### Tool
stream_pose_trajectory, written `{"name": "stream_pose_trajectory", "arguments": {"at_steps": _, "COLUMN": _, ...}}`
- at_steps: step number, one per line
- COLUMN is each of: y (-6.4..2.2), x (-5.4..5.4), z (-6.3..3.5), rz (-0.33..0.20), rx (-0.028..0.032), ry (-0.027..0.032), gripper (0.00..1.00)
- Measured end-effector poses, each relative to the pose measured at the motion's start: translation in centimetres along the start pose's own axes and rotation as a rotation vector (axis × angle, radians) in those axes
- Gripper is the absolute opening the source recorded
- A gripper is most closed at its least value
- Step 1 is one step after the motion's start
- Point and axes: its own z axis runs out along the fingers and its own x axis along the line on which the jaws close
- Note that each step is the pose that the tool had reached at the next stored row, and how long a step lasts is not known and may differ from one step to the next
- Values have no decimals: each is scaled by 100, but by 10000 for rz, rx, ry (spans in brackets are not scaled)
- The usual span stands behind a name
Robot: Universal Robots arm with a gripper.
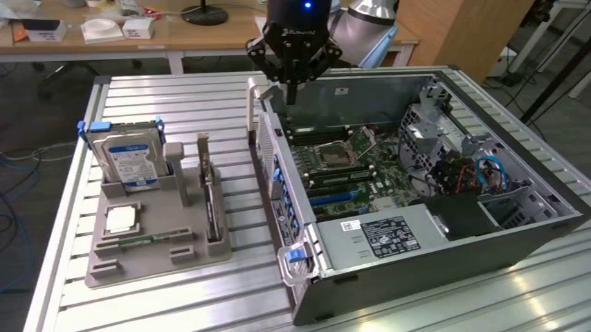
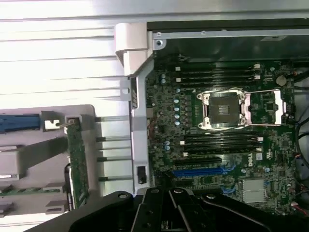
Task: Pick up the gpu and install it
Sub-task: 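Reach for the gpu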
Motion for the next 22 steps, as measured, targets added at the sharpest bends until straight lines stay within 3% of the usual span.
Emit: {"name": "stream_pose_trajectory", "arguments": {"at_steps": 22, "y": -70, "x": 921, "z": 0, "rz": -1, "rx": 0, "ry": 0, "gripper": 11}}
